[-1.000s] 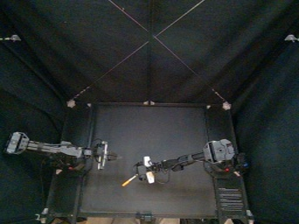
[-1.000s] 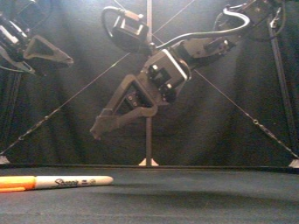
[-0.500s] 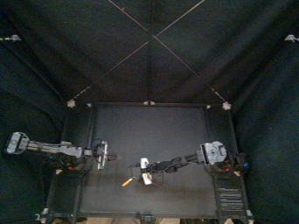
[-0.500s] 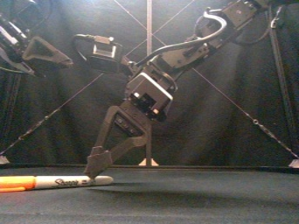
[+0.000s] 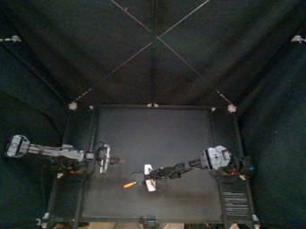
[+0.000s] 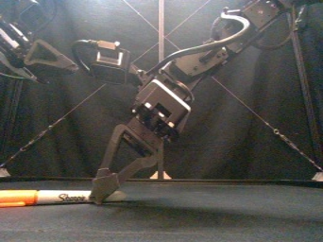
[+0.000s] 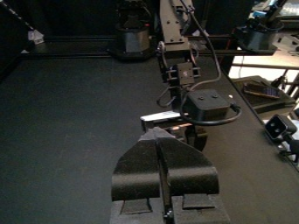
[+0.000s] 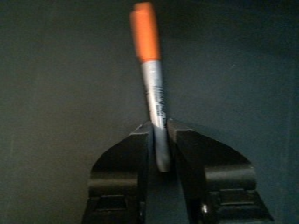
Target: Uncap the pen
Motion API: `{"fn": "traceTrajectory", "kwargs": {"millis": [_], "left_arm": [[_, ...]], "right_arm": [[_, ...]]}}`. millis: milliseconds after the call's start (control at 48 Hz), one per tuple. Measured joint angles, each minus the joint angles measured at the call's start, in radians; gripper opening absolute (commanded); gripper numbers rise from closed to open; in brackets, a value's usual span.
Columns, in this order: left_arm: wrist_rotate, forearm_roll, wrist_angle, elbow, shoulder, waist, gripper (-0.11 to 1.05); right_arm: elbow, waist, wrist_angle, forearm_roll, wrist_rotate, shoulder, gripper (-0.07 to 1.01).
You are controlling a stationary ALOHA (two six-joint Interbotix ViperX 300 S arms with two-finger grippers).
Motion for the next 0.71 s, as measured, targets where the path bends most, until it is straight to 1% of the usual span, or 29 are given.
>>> {"fn": "traceTrajectory", "kwargs": {"millis": [167,229,271,354,375,396,458,500,521,542,604,625,688,708], "left_arm": [[0.0000,-0.043,-0.021,0.000,0.000,0.003,0.31],[0.0000,-0.055,-0.034,0.000,0.000,0.006,0.39],[0.0000,-0.058,-0.043,0.000,-0.002,0.011,0.44],[0.0000,-0.066,-0.060,0.000,0.000,0.017,0.55],[0.0000,-0.066,-0.063,0.000,0.002,0.018,0.58],[0.0000,-0.066,-0.067,0.000,0.000,0.020,0.60],[0.0000,-0.067,-0.078,-0.002,0.005,0.021,0.67],[0.0000,-0.071,-0.086,-0.002,0.012,0.025,0.71],[0.0000,-0.071,-0.089,-0.003,0.017,0.025,0.73],[0.0000,-0.071,-0.092,-0.005,0.023,0.025,0.76],[0.0000,-0.071,-0.103,-0.015,0.049,0.026,0.81],[0.0000,-0.071,-0.106,-0.020,0.061,0.026,0.82],[0.0000,-0.071,-0.112,-0.038,0.101,0.028,0.85],[0.0015,-0.071,-0.115,-0.046,0.114,0.028,0.86]], "right_arm": [[0.054,-0.008,0.005,0.003,-0.002,-0.057,0.58],[0.081,-0.017,-0.005,0.003,0.006,-0.101,0.58],[0.097,-0.025,-0.014,0.003,0.002,-0.130,0.58],[0.133,-0.043,-0.034,0.003,0.003,-0.190,0.58],[0.146,-0.051,-0.043,0.003,0.005,-0.207,0.58],[0.160,-0.055,-0.049,0.003,-0.002,-0.225,0.58],[0.187,-0.074,-0.075,0.003,0.005,-0.270,0.58],[0.202,-0.084,-0.094,0.002,-0.002,-0.301,0.58],[0.212,-0.091,-0.103,0.002,0.002,-0.314,0.58],[0.221,-0.097,-0.110,0.003,0.006,-0.330,0.58],[0.242,-0.112,-0.133,0.002,0.002,-0.367,0.58],[0.249,-0.118,-0.143,0.002,0.005,-0.377,0.58],[0.268,-0.132,-0.169,0.000,-0.002,-0.405,0.58],[0.272,-0.137,-0.178,0.000,0.002,-0.413,0.58]]}}
